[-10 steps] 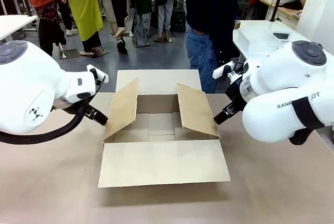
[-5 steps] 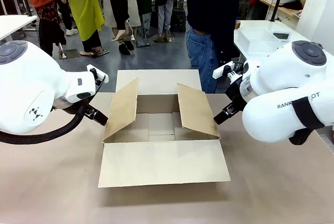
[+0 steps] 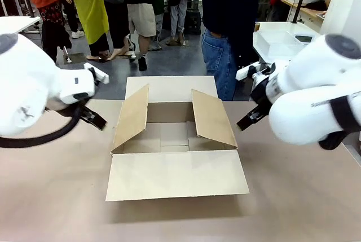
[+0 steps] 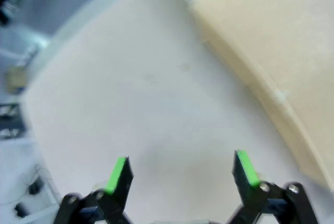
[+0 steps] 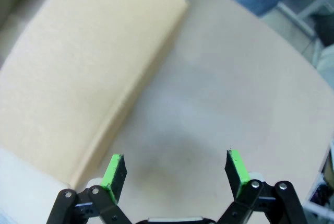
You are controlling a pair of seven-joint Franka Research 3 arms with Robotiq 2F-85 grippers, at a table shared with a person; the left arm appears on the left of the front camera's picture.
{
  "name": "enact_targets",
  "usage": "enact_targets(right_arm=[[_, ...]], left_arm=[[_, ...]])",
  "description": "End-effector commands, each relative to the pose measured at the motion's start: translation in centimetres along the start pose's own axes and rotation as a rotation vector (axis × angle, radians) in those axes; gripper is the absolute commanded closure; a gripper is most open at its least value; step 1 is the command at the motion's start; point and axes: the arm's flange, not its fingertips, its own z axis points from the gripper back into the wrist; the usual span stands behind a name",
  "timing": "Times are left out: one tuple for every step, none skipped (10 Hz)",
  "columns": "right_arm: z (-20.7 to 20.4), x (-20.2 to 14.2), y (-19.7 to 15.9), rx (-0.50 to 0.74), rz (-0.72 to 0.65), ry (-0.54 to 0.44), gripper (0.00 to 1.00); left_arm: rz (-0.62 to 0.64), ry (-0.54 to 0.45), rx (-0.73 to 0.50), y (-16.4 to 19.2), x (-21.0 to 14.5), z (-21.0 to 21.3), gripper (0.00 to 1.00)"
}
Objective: Pack the gift set into the box.
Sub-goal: Place both hands on the side flaps of the Package Box and spread them outward.
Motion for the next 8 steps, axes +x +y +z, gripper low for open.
enact_targets(right_arm=[[8.2, -1.6, -1.3, 0.051, -0.13, 0.0, 0.0], [10.6, -2.0, -2.3, 0.075, -0.237, -0.05, 0.0], [13.3, -2.9, -4.0, 0.18, -0.367, -0.101, 0.0], [15.5, -4.0, -6.1, 0.322, -0.485, -0.167, 0.0], [17.3, -5.6, -8.5, 0.441, -0.589, -0.228, 0.0], [18.5, -7.6, -11.2, 0.576, -0.66, -0.304, 0.0], [19.3, -9.8, -13.9, 0.694, -0.733, -0.374, 0.0], [19.3, -12.5, -16.8, 0.802, -0.802, -0.452, 0.0]], left_arm=[[0.046, -0.031, 0.049, 0.2, -2.9, 8.6, 0.0], [0.09, -0.119, -0.041, 0.1, -3.0, 11.8, 0.0], [0.154, -0.215, -0.179, 0.4, -3.0, 14.6, 0.0], [0.272, -0.238, -0.336, 1.7, -3.5, 16.5, 0.0], [0.337, -0.267, -0.507, 3.5, -4.1, 17.5, 0.0], [0.432, -0.265, -0.636, 5.7, -5.3, 17.5, 0.0], [0.505, -0.264, -0.785, 8.7, -7.5, 16.6, 0.0], [0.657, -0.288, -0.893, 12.8, -11.0, 14.6, 0.0]])
